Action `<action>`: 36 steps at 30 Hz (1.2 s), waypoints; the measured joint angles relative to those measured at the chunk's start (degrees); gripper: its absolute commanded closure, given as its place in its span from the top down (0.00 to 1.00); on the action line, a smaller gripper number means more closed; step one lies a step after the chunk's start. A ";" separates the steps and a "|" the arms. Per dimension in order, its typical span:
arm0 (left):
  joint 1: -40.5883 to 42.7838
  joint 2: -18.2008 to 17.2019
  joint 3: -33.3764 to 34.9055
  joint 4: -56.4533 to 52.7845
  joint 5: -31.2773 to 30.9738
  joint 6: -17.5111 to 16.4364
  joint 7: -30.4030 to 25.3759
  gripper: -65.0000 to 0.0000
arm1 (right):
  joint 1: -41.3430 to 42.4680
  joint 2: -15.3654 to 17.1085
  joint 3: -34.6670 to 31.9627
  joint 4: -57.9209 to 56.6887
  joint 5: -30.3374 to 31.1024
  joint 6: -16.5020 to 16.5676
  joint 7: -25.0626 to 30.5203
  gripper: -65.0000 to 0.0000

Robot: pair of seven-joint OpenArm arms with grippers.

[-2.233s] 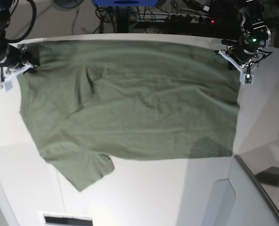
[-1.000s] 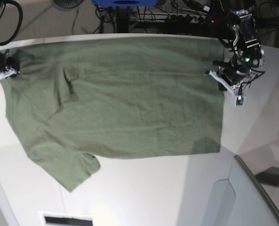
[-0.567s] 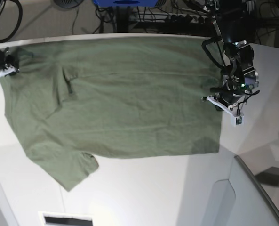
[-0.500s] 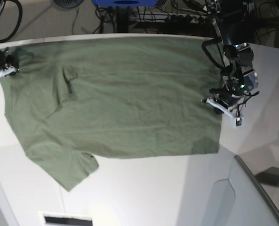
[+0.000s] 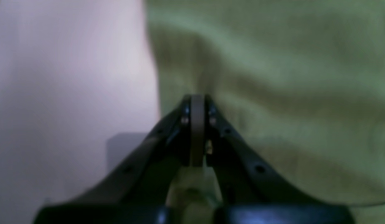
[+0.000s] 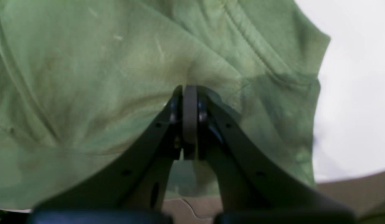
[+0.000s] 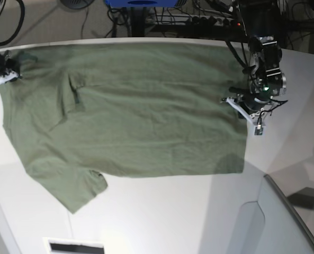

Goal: Layout the t-shirt on the table in an organized manner, then fold the t-shirt properly

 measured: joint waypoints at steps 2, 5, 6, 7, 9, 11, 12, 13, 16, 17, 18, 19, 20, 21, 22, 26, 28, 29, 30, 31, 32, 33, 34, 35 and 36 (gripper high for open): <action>2.32 -0.17 -0.04 5.88 -0.13 0.00 0.70 0.00 | -0.44 -0.13 -0.04 1.03 -0.44 -0.09 -0.61 0.00; 5.81 0.07 -0.02 12.72 -0.50 0.02 0.63 0.00 | -0.52 -0.02 -0.15 1.51 -0.90 -0.09 -1.05 0.00; 7.54 0.44 0.02 14.12 -0.52 0.00 0.52 0.00 | -0.46 -0.07 -0.17 1.53 -0.83 -0.28 -1.03 0.00; 9.60 1.09 0.20 15.34 -0.48 0.00 0.72 0.00 | -0.44 -0.02 -0.28 1.55 -0.85 -0.31 -1.03 0.00; 13.25 2.82 0.17 16.70 -0.33 0.00 1.68 0.00 | -0.44 -0.11 -0.37 1.53 -0.85 -0.26 -1.03 0.00; 15.67 3.65 0.52 16.81 -0.24 -0.17 1.88 0.00 | -0.44 -0.04 -0.39 1.53 -0.83 -0.24 -1.01 0.00; 16.39 3.65 0.74 16.85 -0.48 -0.46 1.70 0.00 | -0.50 0.00 -0.39 1.53 -0.83 -0.24 -1.01 0.00; 16.79 3.63 0.72 16.85 -0.55 -0.28 1.51 0.00 | -0.57 0.00 -0.39 1.53 -0.83 -0.24 -1.01 0.00; 17.90 3.28 0.57 16.81 -0.46 0.02 1.22 0.00 | -1.05 -0.02 -0.39 1.57 -0.81 -0.24 -0.72 0.00; 18.29 3.34 0.33 16.44 -0.48 0.02 0.74 0.00 | -1.20 0.00 -0.39 1.60 -0.79 -0.22 -0.55 0.00; 18.47 3.34 0.26 15.54 -0.48 0.00 0.68 0.00 | -1.22 0.00 -0.39 1.57 -0.74 -0.20 -0.50 0.00; 18.60 3.32 0.26 14.51 -0.39 -0.02 0.90 0.00 | -1.53 0.04 -0.39 1.62 -0.61 -0.20 -0.35 0.00; 18.71 3.30 0.26 13.88 -0.57 0.00 -0.33 0.00 | -1.79 0.02 -0.39 1.66 -0.59 -0.11 -0.11 0.00; 18.84 3.17 0.24 13.31 -0.57 -0.02 -0.57 0.00 | -2.10 0.02 -0.39 1.70 -0.48 -0.04 0.13 0.00; 18.97 3.10 0.24 12.85 -0.76 -0.02 -1.27 0.00 | -2.36 0.02 -0.37 1.70 0.00 -0.04 0.17 0.00; 20.50 3.02 0.15 12.83 -1.55 0.00 -2.97 0.00 | -3.26 -0.02 -0.39 2.71 -0.13 -0.07 0.07 0.00; 21.03 3.02 0.15 13.57 -1.40 0.00 -2.75 0.00 | -4.42 -0.04 -0.39 3.87 -0.31 -0.09 -0.17 0.00; 21.40 2.97 0.15 13.88 -1.31 0.00 -2.58 0.00 | -4.94 -0.11 -0.39 4.31 -0.42 -0.13 -0.17 0.00; 21.90 2.99 0.15 14.19 -1.33 0.00 -2.38 0.00 | -5.27 -0.13 -0.39 4.61 -0.42 -0.22 -0.17 0.00; 22.27 2.99 0.15 14.47 -1.33 0.00 -2.36 0.00 | -5.38 -0.13 -0.39 4.74 -0.44 -0.24 -0.33 0.00; 22.71 2.99 0.13 14.75 -1.31 0.00 -2.36 0.00 | -5.46 -0.13 -0.39 4.87 -0.46 -0.24 -0.48 0.00; 23.12 2.82 0.15 14.95 -1.33 0.00 -2.36 0.00 | -5.46 -0.13 -0.39 4.96 -0.74 -0.24 -0.55 0.00; 23.28 2.56 0.15 15.04 -1.40 0.00 -2.34 0.00 | -5.46 -0.13 -0.39 4.96 -0.81 -0.24 -0.55 0.00; 23.37 2.45 0.13 15.04 -1.40 -0.07 -2.29 0.00 | -5.46 -0.13 -0.42 4.96 -0.81 -0.24 -0.55 0.00; 23.39 2.40 0.15 15.06 -1.38 -0.04 -2.32 0.00 | -5.49 -0.13 -0.42 4.96 -0.81 -0.24 -0.57 0.00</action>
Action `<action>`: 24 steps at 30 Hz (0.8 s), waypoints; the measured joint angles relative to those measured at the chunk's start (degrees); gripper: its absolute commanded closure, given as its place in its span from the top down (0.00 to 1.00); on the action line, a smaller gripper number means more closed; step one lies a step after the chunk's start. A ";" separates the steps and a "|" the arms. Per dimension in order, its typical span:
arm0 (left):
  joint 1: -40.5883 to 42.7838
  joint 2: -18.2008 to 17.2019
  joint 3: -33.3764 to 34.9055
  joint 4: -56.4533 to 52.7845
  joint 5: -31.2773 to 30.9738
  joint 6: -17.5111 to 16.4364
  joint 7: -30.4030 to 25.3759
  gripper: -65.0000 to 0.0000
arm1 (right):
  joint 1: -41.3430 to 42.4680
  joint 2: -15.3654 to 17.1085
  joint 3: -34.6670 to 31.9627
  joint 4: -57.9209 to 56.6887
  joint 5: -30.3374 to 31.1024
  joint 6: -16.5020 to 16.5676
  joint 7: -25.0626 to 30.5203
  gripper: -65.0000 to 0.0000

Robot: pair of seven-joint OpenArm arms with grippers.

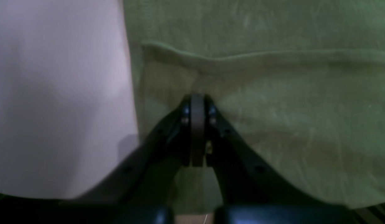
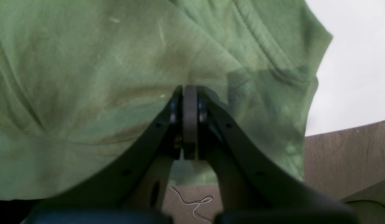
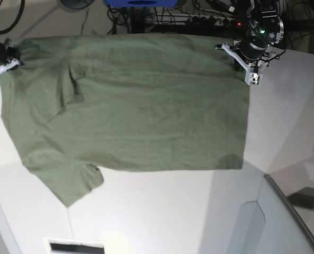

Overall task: Layout the t-shirt on the table in an organized manner, then fold the t-shirt properly
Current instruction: 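Release the hem with the right gripper and move it along the shirt's side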

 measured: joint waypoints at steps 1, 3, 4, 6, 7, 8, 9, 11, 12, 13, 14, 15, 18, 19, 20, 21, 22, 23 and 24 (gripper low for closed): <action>-0.02 0.02 0.00 0.17 0.02 0.00 0.35 0.00 | 0.00 0.00 -0.02 0.00 0.00 0.00 -0.02 0.00; 0.02 0.09 0.00 1.29 0.37 0.02 2.03 0.00 | 0.00 0.00 -0.02 0.00 0.00 0.00 -0.02 0.00; 0.20 0.20 -0.15 2.19 0.98 -0.09 3.13 0.00 | 0.00 0.00 -0.02 0.13 -0.02 0.00 -0.04 0.00; 0.48 0.68 -2.38 4.57 1.01 -0.44 3.89 0.00 | -0.31 -0.02 -0.15 1.99 -0.46 -0.44 -1.07 0.00; 0.31 0.74 -3.54 6.14 1.27 -0.17 4.20 0.00 | -0.57 -0.04 -0.11 3.52 -0.50 -0.42 -1.18 0.00; -0.37 0.55 -4.37 7.65 1.51 0.11 4.55 0.00 | -0.63 0.00 -0.11 5.20 -0.26 -0.44 -1.09 0.00; -1.38 0.28 -5.07 9.05 1.60 0.09 4.52 0.00 | -0.44 0.00 0.04 6.69 -0.33 -0.39 -1.11 0.00; -3.69 -0.39 -5.09 11.06 1.44 0.07 5.81 0.00 | 0.50 0.22 0.04 8.98 -0.22 -0.26 -0.94 0.00; -5.29 -0.35 -5.07 11.47 1.18 0.04 7.69 0.00 | 1.57 0.33 0.04 9.64 -0.04 -0.24 -0.85 0.00; -6.75 -0.33 -4.83 11.41 1.14 0.00 9.77 0.00 | 3.19 0.46 0.07 9.64 -0.07 -0.13 -0.94 0.00; -7.85 -0.46 -4.70 11.19 1.29 -0.28 11.39 0.00 | 4.96 0.83 -0.04 9.09 -0.26 -0.22 -1.18 0.01; -9.05 -0.94 -4.26 10.64 1.11 -0.31 11.74 0.00 | 7.43 1.73 -0.39 7.67 -0.04 0.07 -1.53 0.03; -13.07 -1.53 -4.39 8.15 1.53 0.04 11.89 0.00 | 17.03 4.66 -3.85 0.31 -0.61 -0.37 -1.33 0.16; -14.43 -1.68 -4.39 7.10 1.55 0.07 11.82 0.00 | 20.44 5.97 -5.66 -3.34 -0.28 -0.13 -0.98 0.21; -16.04 -1.84 -4.37 5.99 1.51 0.04 11.78 0.00 | 24.15 6.99 -7.85 -6.95 0.04 -0.26 -0.94 0.27; -17.16 -1.77 -4.31 5.03 1.49 0.04 11.78 0.00 | 27.78 7.76 -10.10 -11.02 0.42 0.20 -0.68 0.32; -17.66 -1.64 -4.15 4.26 1.31 0.04 11.69 0.00 | 30.84 8.44 -12.72 -15.32 0.07 -0.20 -0.39 0.36; -17.99 -1.53 -4.07 3.69 1.09 -0.22 11.61 0.00 | 33.66 9.14 -14.82 -19.32 -0.15 -0.63 -0.42 0.40; -18.03 -1.57 -4.09 3.34 1.20 -0.15 11.78 0.00 | 36.35 9.49 -16.65 -22.95 -0.37 -0.81 -0.59 0.45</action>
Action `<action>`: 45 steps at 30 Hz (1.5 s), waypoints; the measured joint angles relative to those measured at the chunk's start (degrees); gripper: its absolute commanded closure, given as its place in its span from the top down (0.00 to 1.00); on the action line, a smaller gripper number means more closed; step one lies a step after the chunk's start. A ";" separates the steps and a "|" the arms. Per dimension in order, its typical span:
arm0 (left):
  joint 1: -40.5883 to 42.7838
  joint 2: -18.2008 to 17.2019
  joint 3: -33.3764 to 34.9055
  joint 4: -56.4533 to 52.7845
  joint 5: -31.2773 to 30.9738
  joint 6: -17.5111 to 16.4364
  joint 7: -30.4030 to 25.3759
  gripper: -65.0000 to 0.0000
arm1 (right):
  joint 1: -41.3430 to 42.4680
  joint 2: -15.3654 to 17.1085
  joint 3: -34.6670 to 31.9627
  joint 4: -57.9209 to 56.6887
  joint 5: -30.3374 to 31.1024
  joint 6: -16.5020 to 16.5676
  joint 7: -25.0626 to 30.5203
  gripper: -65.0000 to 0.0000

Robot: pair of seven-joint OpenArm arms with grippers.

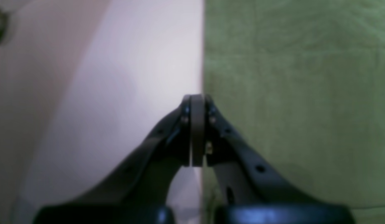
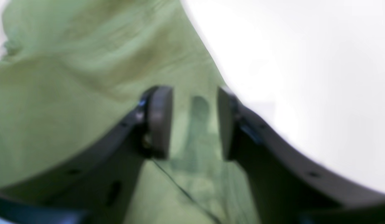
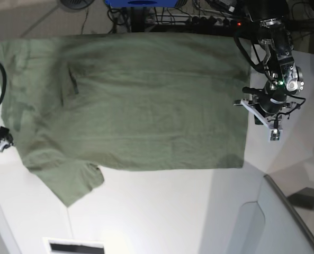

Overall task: Layout the t-shirt on the table in an organized manner, then fold the t-shirt properly
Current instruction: 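Release the hem with the right gripper and move it along the shirt's side, then grasp the shirt's side edge near the sleeve with the right gripper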

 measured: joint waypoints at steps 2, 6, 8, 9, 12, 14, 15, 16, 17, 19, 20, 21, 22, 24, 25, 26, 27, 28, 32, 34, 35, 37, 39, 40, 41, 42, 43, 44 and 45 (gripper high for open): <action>0.44 -0.07 -0.15 -0.48 0.26 0.02 0.07 0.00 | 3.58 0.31 -3.26 -6.21 0.52 0.55 3.50 0.55; 0.44 -0.57 -0.42 -2.78 0.13 0.00 0.02 0.00 | 6.99 0.33 -7.82 -13.79 0.15 0.15 10.60 0.87; 0.94 -1.57 -0.42 -3.69 -0.07 -0.04 -0.24 0.00 | 7.30 0.09 -9.05 -16.17 0.33 0.52 13.90 0.98; 1.40 -2.16 -0.42 -3.78 0.20 0.00 -0.17 0.00 | 7.30 0.04 -9.70 -17.44 0.33 0.39 15.39 0.98; 1.81 -3.52 -0.74 -4.35 0.17 0.02 0.04 0.00 | 7.28 -0.11 -11.10 -21.24 0.31 0.35 20.06 0.94; 1.64 -4.15 -0.74 -4.46 0.09 0.02 0.00 0.00 | 7.28 -0.68 -13.35 -22.64 0.04 -0.15 21.38 0.88; 1.49 -4.17 -0.70 -4.46 0.09 0.02 -0.20 0.00 | 7.10 -1.03 -14.56 -22.86 0.04 0.20 21.81 0.84; 1.49 -4.15 -0.63 -4.46 0.09 0.00 -0.20 0.00 | 7.13 -1.36 -15.65 -22.82 0.00 0.09 23.08 0.79; 1.51 -4.15 -0.63 -4.48 -0.07 -0.02 -0.17 0.00 | 7.26 -1.51 -16.50 -22.80 -0.02 0.13 23.10 0.75; 1.53 -4.17 -0.74 -4.55 0.15 0.02 -0.11 0.00 | 7.61 -1.77 -17.99 -22.60 0.13 0.26 23.10 0.66; 1.46 -4.17 -0.74 -4.55 0.15 0.02 -0.13 0.00 | 7.63 -1.95 -18.27 -22.49 0.15 0.15 23.17 0.61; 1.36 -4.15 -0.74 -4.55 0.11 0.00 -0.17 0.00 | 7.63 -2.05 -18.40 -22.49 0.15 0.11 23.21 0.55; 1.27 -4.15 -0.72 -4.74 0.04 0.00 -0.22 0.00 | 7.61 -2.08 -18.40 -22.49 0.09 0.02 23.37 0.50; 1.03 -4.20 -0.74 -5.81 0.11 0.02 -0.22 0.00 | 7.61 -2.08 -18.40 -22.49 0.15 -0.02 23.32 0.37; 1.05 -4.17 -0.74 -6.34 0.09 0.02 -0.20 0.00 | 7.61 -2.08 -18.40 -22.51 0.17 -0.02 23.30 0.30; 1.09 -4.15 -0.74 -6.80 0.11 0.00 -0.15 0.00 | 7.61 -2.10 -18.40 -22.49 0.20 0.00 23.30 0.22; 1.18 -4.15 -0.72 -7.17 0.09 0.00 -0.15 0.00 | 7.61 -2.14 -18.40 -22.51 0.20 0.00 23.30 0.14; 1.18 -4.15 -0.72 -7.45 0.11 0.00 -0.17 0.00 | 7.61 -2.19 -18.40 -22.49 0.22 0.02 23.30 0.06; 1.16 -4.17 -0.63 -8.17 0.11 0.00 -0.20 0.00 | 7.61 -2.36 -18.40 -22.38 0.35 0.17 23.21 0.01; 1.20 -4.17 -0.48 -8.31 0.11 0.02 -0.17 0.00 | 6.97 -2.25 -18.40 -20.44 0.15 -0.02 22.56 0.00; 1.20 -4.17 -0.42 -8.31 0.11 0.02 -0.20 0.00 | 6.16 -2.21 -18.40 -18.23 0.00 -0.07 22.21 0.00; 1.07 -4.13 -0.24 -8.31 0.00 0.00 -0.20 0.00 | 3.74 -1.57 -18.40 -12.79 0.31 0.22 22.03 0.00; 1.07 -4.17 -0.28 -8.31 -0.07 0.00 -0.24 0.00 | 1.75 -0.92 -18.43 -7.91 0.39 -0.22 21.77 0.00; 1.07 -4.17 -0.33 -8.33 0.02 0.02 -0.17 0.00 | 1.03 -0.70 -18.38 -5.97 0.28 -0.76 21.14 0.00; 1.05 -4.17 -0.33 -8.50 0.11 0.02 -0.20 0.00 | 0.61 -0.61 -18.34 -4.52 0.68 -2.01 19.32 0.00; 1.03 -4.17 -0.31 -8.83 0.09 0.00 -0.24 0.00 | 0.15 -0.63 -17.92 -2.86 0.20 -3.28 17.16 0.00; 1.01 -4.15 -0.26 -9.29 0.07 0.02 -0.26 0.00 | -0.66 -0.70 -16.61 -1.01 0.17 -3.17 15.87 0.00; 0.85 -4.13 -0.26 -9.81 0.07 0.00 -0.20 0.00 | -1.75 -0.70 -15.19 1.14 0.33 -3.02 14.78 0.00; 0.57 -4.13 -0.26 -10.14 0.11 0.00 -0.04 0.00 | -2.86 -0.70 -13.57 3.32 0.35 -2.95 13.88 0.00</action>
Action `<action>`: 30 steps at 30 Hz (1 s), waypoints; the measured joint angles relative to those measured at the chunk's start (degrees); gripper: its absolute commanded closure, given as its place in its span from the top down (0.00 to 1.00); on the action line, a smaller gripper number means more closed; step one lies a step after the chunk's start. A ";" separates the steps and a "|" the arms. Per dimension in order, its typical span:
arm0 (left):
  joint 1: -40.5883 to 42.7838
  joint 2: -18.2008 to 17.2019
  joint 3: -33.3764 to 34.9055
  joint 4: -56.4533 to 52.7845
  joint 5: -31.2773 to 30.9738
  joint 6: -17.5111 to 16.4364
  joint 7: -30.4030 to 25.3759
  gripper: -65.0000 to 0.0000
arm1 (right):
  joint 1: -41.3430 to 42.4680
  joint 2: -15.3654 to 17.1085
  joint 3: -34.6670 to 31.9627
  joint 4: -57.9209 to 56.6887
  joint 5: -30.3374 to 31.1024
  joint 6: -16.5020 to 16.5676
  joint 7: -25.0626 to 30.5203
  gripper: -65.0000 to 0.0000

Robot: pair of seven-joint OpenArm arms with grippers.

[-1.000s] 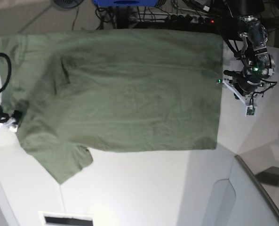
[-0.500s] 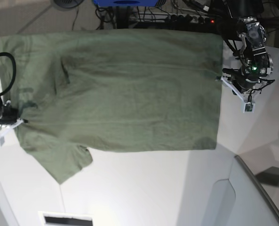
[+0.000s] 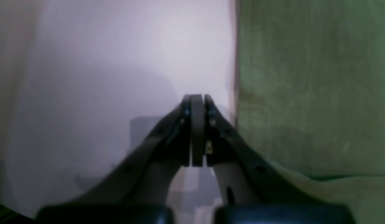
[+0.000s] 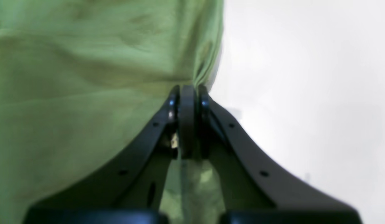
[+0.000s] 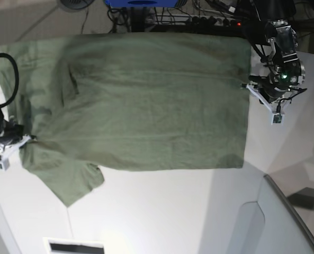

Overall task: Layout the t-shirt on the table in an organized manner, then fold the t-shirt properly
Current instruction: 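Grasp the shirt's side edge near the sleeve with the right gripper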

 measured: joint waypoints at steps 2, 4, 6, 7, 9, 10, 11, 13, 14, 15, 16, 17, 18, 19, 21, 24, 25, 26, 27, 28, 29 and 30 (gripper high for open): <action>-0.50 -0.04 -0.11 -0.72 -0.02 0.00 -0.24 0.00 | -2.16 -0.11 2.93 3.98 -0.24 -0.48 -2.08 0.00; -1.03 -0.02 -0.02 -1.60 0.02 0.02 -0.26 0.00 | -4.13 0.13 5.29 7.91 -0.04 -0.11 -5.31 0.00; -0.90 0.02 0.04 -1.95 -0.02 0.00 -0.35 0.00 | -5.60 0.02 7.43 11.13 -0.20 -0.11 -8.87 0.00; -0.76 -0.02 0.02 -2.05 0.02 0.00 -0.24 0.00 | -6.36 -0.13 8.63 12.76 -0.09 -0.11 -10.80 0.00; -0.85 -0.04 -0.09 -2.08 0.02 0.02 -0.13 0.00 | -8.02 -0.35 11.43 15.47 0.28 -0.04 -13.44 0.00; -1.18 -0.04 -0.09 -2.12 0.02 0.02 -0.09 0.00 | -8.98 -0.55 12.79 16.81 0.17 -0.09 -14.99 0.00; -1.66 -0.02 0.00 -2.21 0.13 0.02 -0.13 0.00 | -9.86 -0.55 13.73 17.84 0.11 -0.11 -16.11 0.00; -2.45 -0.02 0.07 -2.21 -0.04 0.00 -0.37 0.00 | -11.54 -0.87 15.32 20.15 -0.07 -0.11 -18.49 0.00; -2.64 -0.02 0.07 -2.21 0.00 -0.02 -0.42 0.00 | -12.24 -1.44 16.17 21.46 -0.22 -0.39 -19.78 0.00; -2.73 -0.02 0.07 -2.21 -0.04 0.02 -0.39 0.00 | -12.90 -2.01 16.90 22.80 -0.15 -0.24 -21.22 0.00; -2.69 -0.02 0.07 -2.21 -0.04 0.00 -0.39 0.00 | -13.55 -2.36 17.51 24.11 0.07 -0.04 -22.36 0.00; -2.73 -0.04 0.04 -2.27 0.00 0.02 -0.17 0.00 | -14.14 -2.86 18.18 25.40 0.35 -0.02 -23.52 0.00; -2.73 -0.04 0.00 -2.27 0.24 0.04 -0.11 0.00 | -14.75 -3.43 18.88 26.69 0.17 -0.07 -24.00 0.00; -2.89 -0.04 -0.02 -2.43 0.20 0.04 -0.20 0.00 | -15.47 -3.98 19.54 27.93 0.20 -0.07 -24.41 0.00; -3.58 -0.02 0.00 -3.78 0.02 0.02 -0.44 0.00 | -17.05 -4.76 20.57 29.90 0.20 -0.09 -25.68 0.00; -4.07 0.17 0.13 -5.79 -0.17 -0.02 -0.35 0.00 | -18.88 -6.73 22.16 30.51 -0.11 -0.09 -27.67 0.00; -4.04 0.13 0.11 -6.36 0.07 0.00 -0.35 0.00 | -19.32 -7.61 22.43 30.47 -0.04 -0.09 -28.24 0.00; -4.02 0.13 0.09 -6.62 0.04 0.02 -0.26 0.00 | -19.80 -8.35 22.64 30.45 -0.17 -0.09 -28.57 0.00; -4.02 0.11 0.04 -6.78 0.04 0.02 -0.22 0.00 | -20.11 -9.14 22.77 30.45 -0.17 -0.07 -28.76 0.00; -4.09 0.13 0.02 -6.80 0.02 0.02 -0.22 0.00 | -20.37 -9.73 22.93 30.45 -0.20 -0.09 -29.00 0.02; -4.20 0.13 0.02 -6.84 0.02 0.02 -0.26 0.00 | -20.52 -10.14 22.95 30.45 -0.20 -0.07 -29.20 0.06; -4.33 0.11 0.02 -6.82 0.00 0.00 -0.35 0.00 | -20.63 -10.45 22.99 30.45 -0.22 -0.09 -29.16 0.12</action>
